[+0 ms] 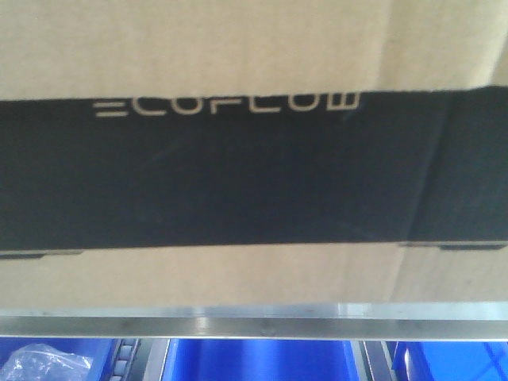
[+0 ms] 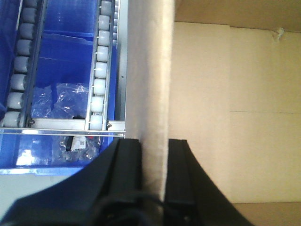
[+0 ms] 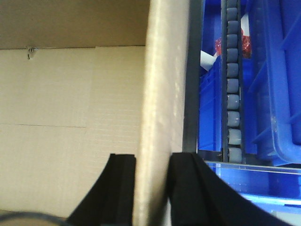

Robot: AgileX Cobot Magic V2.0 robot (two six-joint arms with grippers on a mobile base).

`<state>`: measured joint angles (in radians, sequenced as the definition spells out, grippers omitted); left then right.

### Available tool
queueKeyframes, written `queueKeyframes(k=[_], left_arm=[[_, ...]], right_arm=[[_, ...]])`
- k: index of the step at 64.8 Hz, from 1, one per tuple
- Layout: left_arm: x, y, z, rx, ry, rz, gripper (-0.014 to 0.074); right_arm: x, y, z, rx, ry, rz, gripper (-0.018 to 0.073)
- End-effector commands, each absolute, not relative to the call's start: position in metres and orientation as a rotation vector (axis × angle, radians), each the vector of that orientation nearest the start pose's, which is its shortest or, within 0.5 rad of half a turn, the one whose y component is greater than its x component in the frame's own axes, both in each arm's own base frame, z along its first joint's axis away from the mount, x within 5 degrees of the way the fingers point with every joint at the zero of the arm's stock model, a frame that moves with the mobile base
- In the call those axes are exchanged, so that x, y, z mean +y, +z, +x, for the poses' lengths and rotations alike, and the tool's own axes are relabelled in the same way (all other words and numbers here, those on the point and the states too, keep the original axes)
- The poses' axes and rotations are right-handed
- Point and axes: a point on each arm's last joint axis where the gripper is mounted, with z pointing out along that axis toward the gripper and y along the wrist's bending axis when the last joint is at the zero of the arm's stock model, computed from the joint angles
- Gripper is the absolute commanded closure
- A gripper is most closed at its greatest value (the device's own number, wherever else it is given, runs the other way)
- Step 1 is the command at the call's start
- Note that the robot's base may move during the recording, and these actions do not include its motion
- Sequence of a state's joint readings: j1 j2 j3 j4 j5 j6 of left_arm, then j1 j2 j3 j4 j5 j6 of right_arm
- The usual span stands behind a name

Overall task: Grab box from left shelf to table start
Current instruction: 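Lift the box with both grippers and pull it off the shelf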

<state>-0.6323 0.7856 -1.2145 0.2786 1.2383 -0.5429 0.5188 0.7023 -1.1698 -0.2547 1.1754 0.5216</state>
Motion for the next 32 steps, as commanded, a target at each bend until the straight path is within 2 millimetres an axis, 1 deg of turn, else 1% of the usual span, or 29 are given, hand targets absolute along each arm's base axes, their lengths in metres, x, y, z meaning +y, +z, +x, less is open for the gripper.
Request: queueKeyframes(k=[1, 5, 10, 17, 32], left_arm=[[-0.036, 0.458, 0.096, 2.067, -0.312, 0.067, 0.0699], [-0.037, 0.459, 0.097, 2.054, -0.319, 0.069, 0.0699], [-0.038, 0.461, 0.097, 2.039, -0.327, 0.072, 0.0699], [-0.038, 0.461, 0.097, 2.036, -0.329, 0.072, 0.0699], [-0.037, 0.459, 0.096, 2.062, -0.320, 0.068, 0.0699]], right_arm=[[0.017, 0.454, 0.079, 2.005, 0.289, 0.011, 0.0502], [0.016, 0.453, 0.078, 1.993, 0.292, 0.009, 0.0502], [0.017, 0.445, 0.078, 2.007, 0.287, 0.003, 0.0502], [0.018, 0.439, 0.078, 1.972, 0.304, -0.013, 0.0502], [0.018, 0.441, 0.078, 1.932, 0.313, -0.020, 0.0503]])
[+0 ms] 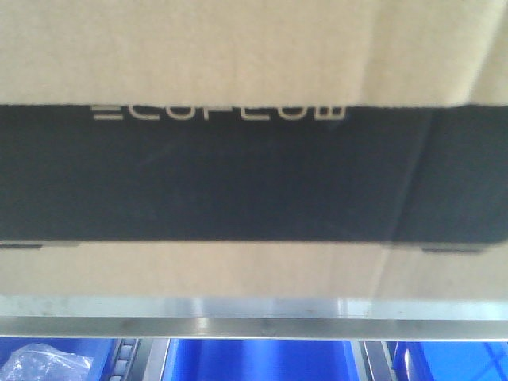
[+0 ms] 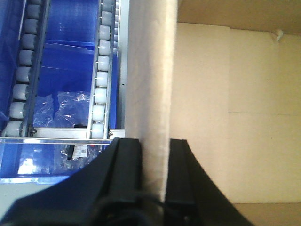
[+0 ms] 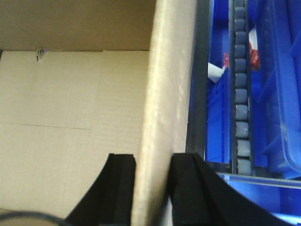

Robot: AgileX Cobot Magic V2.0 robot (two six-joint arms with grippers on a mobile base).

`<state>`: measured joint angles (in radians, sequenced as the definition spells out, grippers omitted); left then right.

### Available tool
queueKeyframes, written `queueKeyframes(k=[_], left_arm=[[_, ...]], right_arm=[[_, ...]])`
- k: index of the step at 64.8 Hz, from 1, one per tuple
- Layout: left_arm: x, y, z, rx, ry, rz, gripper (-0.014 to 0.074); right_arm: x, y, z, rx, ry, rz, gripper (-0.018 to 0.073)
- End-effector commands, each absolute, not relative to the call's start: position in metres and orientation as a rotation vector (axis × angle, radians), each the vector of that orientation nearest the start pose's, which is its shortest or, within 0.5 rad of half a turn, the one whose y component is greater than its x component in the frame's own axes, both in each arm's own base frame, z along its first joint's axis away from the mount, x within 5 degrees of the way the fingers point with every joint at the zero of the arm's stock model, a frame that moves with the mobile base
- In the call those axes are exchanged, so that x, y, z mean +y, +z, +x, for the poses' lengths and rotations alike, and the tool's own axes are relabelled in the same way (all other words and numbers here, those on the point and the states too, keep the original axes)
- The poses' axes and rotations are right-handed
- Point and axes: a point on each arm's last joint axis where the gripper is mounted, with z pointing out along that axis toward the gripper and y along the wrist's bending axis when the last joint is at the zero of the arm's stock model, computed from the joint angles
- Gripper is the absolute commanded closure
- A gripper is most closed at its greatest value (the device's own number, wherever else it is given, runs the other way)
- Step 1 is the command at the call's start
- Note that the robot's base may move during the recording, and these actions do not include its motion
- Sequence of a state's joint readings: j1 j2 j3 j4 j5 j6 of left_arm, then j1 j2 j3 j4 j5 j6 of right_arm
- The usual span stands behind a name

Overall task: Grab box from left shelf to table start
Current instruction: 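Lift the box with both grippers and pull it off the shelf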

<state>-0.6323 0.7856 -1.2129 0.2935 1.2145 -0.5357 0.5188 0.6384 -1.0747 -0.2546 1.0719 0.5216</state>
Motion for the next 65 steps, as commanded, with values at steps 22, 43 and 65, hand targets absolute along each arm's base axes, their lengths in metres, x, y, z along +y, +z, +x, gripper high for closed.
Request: queueKeyframes(k=[22, 43, 65], left_arm=[[-0.0361, 0.4577, 0.0960, 2.074, -0.308, 0.065, 0.0699], [-0.0363, 0.4577, 0.0960, 2.075, -0.310, 0.066, 0.0699], [-0.0365, 0.4576, 0.0958, 2.076, -0.314, 0.066, 0.0699]], right_arm=[[0.0180, 0.4413, 0.0784, 1.933, 0.312, -0.019, 0.0503], [0.0177, 0.4406, 0.0782, 1.942, 0.309, -0.018, 0.0503], [0.0177, 0.4406, 0.0782, 1.942, 0.309, -0.018, 0.0503]])
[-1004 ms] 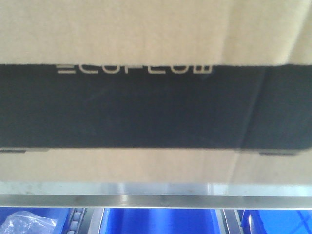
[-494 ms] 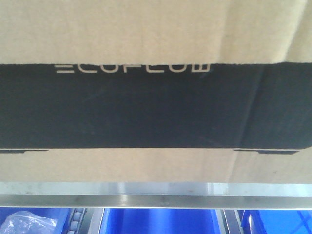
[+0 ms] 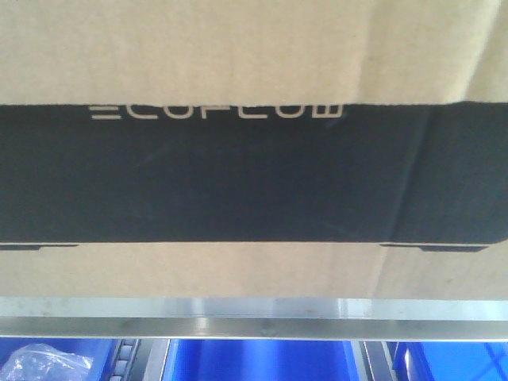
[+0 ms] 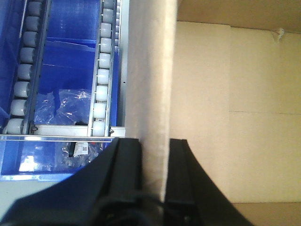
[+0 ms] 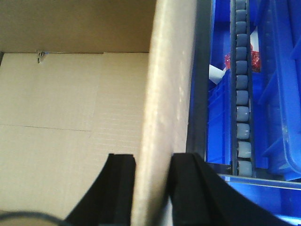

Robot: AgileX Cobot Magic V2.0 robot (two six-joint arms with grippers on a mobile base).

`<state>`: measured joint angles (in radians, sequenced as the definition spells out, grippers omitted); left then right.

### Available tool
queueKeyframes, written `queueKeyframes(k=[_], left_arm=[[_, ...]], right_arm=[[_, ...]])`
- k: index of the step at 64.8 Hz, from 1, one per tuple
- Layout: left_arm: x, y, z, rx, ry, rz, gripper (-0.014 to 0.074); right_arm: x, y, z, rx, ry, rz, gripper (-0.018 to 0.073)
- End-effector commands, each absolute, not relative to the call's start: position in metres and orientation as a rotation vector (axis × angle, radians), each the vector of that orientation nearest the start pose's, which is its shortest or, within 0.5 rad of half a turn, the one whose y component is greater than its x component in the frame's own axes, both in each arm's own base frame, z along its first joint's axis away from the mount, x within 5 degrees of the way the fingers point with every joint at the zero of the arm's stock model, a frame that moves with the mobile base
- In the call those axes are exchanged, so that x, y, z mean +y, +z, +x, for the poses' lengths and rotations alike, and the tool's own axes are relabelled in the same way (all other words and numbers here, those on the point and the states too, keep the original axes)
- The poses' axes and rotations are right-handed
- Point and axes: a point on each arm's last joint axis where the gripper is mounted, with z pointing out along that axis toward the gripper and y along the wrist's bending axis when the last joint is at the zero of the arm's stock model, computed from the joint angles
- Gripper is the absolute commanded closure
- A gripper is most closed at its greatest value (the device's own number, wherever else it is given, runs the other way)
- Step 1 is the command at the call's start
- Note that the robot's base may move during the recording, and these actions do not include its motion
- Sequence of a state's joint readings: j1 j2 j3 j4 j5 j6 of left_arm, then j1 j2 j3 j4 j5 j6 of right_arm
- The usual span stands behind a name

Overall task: Grab box from left shelf to table start
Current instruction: 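Lift the box with both grippers and pull it off the shelf, then hold the box with both grippers while the base backs away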

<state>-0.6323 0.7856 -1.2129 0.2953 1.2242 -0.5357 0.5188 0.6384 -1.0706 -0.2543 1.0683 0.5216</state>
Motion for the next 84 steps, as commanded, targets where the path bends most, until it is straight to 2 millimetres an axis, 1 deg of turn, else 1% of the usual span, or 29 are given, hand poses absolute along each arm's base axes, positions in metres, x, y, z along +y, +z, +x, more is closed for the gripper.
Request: queueKeyframes(k=[1, 84], left_arm=[[-0.0365, 0.4576, 0.0958, 2.076, -0.314, 0.066, 0.0699], [-0.0372, 0.4573, 0.0962, 2.080, -0.318, 0.067, 0.0699]], right_arm=[[0.0177, 0.4406, 0.0782, 1.942, 0.309, -0.018, 0.0503], [0.0177, 0.4406, 0.0782, 1.942, 0.309, -0.018, 0.0503]])
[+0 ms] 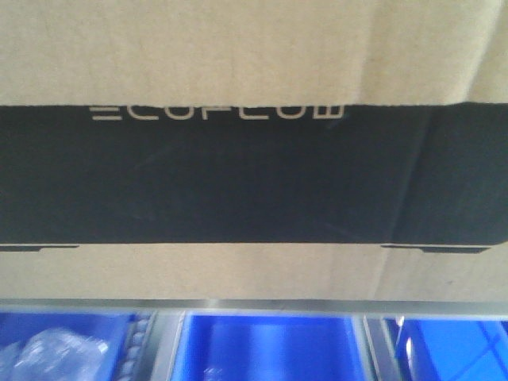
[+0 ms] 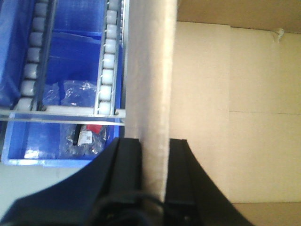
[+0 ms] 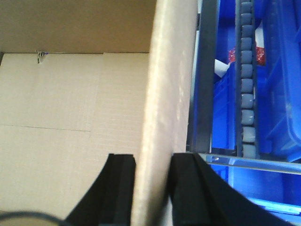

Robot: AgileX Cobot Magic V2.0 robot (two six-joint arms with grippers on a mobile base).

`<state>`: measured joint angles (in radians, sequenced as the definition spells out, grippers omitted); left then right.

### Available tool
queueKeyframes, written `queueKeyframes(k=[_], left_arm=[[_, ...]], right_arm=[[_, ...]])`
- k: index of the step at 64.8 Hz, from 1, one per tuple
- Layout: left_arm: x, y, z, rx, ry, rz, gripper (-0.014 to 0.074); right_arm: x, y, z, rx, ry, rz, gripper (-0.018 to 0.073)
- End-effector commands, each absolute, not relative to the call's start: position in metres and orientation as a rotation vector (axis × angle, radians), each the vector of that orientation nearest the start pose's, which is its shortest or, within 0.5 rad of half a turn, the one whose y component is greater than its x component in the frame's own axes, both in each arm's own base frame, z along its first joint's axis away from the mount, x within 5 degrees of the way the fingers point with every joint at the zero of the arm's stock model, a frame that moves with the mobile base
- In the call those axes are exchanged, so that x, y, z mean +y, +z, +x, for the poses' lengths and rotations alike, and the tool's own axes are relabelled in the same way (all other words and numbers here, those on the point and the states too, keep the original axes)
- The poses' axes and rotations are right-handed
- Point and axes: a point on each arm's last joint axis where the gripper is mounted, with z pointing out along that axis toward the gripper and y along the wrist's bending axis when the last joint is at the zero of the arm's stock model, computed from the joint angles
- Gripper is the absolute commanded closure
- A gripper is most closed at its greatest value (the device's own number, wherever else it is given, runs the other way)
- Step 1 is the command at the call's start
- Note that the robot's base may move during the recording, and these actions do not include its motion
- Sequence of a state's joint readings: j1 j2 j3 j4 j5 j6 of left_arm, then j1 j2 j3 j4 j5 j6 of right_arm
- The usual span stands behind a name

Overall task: Grab box from left shelf to table start
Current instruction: 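Hold the box with both grippers while the base backs away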

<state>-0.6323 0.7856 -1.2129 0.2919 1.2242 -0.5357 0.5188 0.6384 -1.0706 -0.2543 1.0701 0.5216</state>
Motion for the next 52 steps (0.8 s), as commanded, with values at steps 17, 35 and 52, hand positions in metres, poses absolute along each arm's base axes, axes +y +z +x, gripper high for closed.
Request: queueKeyframes(k=[17, 35, 52], left_arm=[[-0.0377, 0.4571, 0.0968, 2.082, -0.316, 0.067, 0.0699], [-0.0377, 0.4571, 0.0968, 2.082, -0.316, 0.067, 0.0699], [-0.0376, 0.4570, 0.0968, 2.083, -0.316, 0.067, 0.0699]], right_arm=[[0.0177, 0.4406, 0.0782, 1.942, 0.309, -0.018, 0.0503], [0.0177, 0.4406, 0.0782, 1.942, 0.309, -0.018, 0.0503], [0.0179, 0.4402, 0.0786, 1.943, 0.308, -0.018, 0.0503]])
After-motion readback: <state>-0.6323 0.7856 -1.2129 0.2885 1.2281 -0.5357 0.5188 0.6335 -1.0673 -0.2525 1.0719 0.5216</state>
